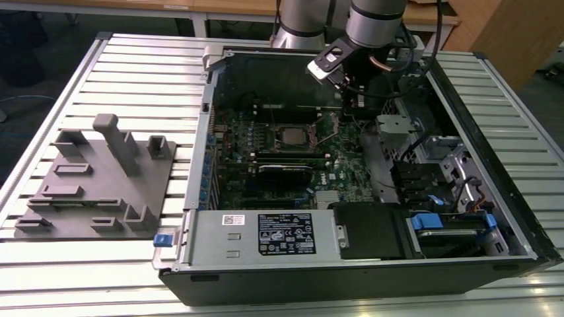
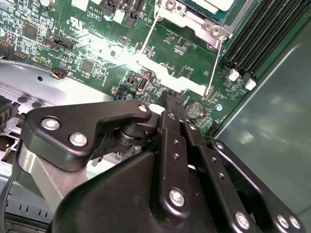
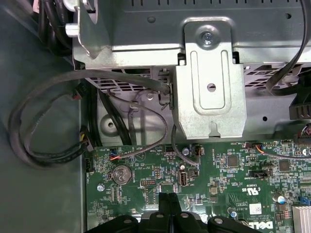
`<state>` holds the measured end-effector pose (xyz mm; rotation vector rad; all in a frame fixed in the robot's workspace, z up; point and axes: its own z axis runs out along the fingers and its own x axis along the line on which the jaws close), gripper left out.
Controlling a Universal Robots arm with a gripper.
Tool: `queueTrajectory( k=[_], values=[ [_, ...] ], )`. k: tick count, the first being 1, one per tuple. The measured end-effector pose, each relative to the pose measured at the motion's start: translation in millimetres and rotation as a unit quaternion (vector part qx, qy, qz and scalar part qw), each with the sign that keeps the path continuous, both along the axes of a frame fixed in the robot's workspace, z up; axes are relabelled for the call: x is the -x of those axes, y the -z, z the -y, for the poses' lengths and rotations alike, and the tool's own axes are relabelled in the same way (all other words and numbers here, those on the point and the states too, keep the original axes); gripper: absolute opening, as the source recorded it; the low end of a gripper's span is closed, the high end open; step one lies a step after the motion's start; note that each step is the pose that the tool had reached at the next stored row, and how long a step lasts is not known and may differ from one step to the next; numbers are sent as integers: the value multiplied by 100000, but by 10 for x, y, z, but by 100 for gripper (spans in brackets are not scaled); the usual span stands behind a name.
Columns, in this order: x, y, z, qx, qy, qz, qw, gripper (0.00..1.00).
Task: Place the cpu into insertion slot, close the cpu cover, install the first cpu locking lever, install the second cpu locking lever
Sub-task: 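Close the cpu cover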
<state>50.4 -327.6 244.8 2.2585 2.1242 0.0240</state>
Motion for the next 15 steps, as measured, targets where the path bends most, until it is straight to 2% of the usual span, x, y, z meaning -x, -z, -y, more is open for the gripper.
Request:
queueTrajectory(
  k=[3,5,11,15],
  values=[
    [35,0,0,-8,2,76,100000,10],
    [80,0,1,-3,0,279,100000,10],
    [269,0,3,1,1,1324,99991,10],
    [406,0,3,-10,1,2281,99974,10]
  ],
)
